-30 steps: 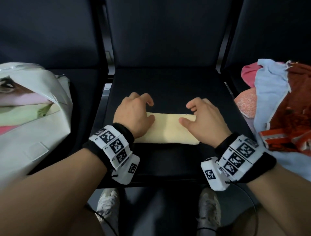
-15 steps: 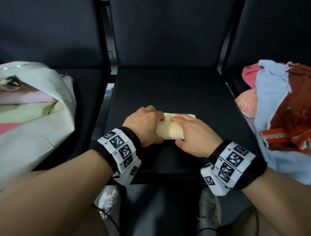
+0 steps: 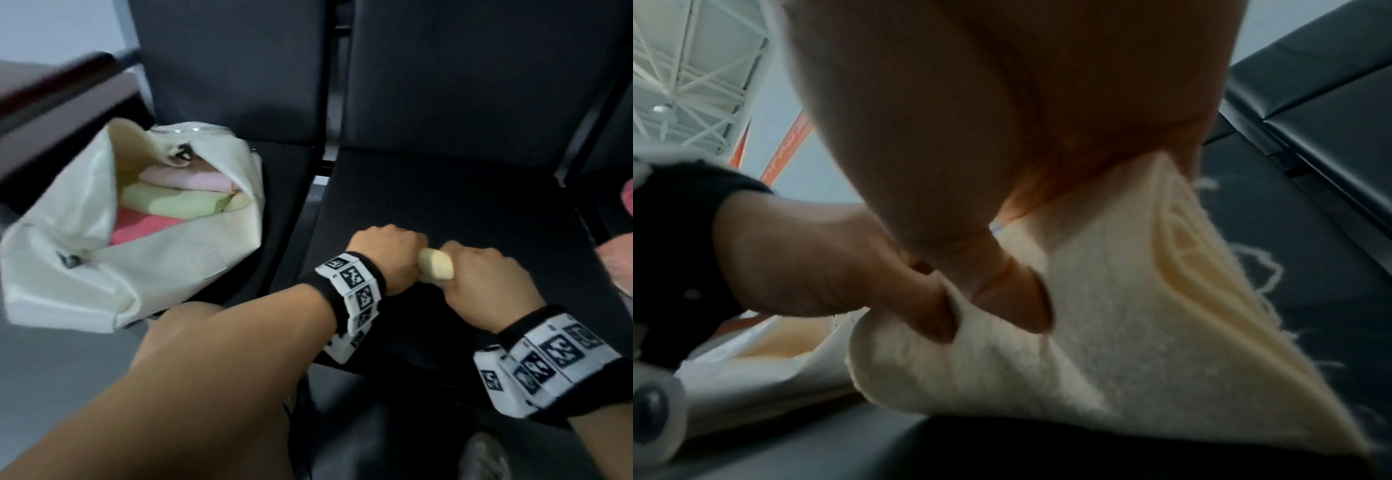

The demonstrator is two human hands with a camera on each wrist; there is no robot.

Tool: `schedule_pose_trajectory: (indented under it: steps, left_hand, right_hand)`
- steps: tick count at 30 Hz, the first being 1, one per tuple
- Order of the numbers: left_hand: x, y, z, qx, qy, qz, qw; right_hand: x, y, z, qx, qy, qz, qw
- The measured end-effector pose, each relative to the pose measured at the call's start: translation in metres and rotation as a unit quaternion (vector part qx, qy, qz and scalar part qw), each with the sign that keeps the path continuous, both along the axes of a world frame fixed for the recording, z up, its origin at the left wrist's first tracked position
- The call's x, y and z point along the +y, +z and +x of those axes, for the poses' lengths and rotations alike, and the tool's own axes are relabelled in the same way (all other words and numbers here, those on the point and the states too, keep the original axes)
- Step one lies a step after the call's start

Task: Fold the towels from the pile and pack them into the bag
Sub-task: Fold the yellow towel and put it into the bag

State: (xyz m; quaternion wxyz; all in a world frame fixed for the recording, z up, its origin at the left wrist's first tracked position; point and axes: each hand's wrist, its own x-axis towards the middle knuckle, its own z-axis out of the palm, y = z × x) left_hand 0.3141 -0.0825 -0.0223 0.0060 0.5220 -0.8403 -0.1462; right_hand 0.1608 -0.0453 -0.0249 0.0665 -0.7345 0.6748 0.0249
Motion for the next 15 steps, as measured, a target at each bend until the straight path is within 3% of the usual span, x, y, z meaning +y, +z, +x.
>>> schedule_pose_trajectory:
  steps: [8, 15]
  left_hand:
    - [0.024, -0.001, 0.047, 0.026, 0.009, -0.056, 0.998]
    - [0.04, 0.023, 0.106, 0.031, 0.07, -0.118, 0.99]
  right_hand:
    - [0.015, 0.023, 0.027, -0.116, 0.035, 0.022, 0.992]
    - [0.033, 0.04, 0.079, -0.191, 0.101, -0.034, 0.976]
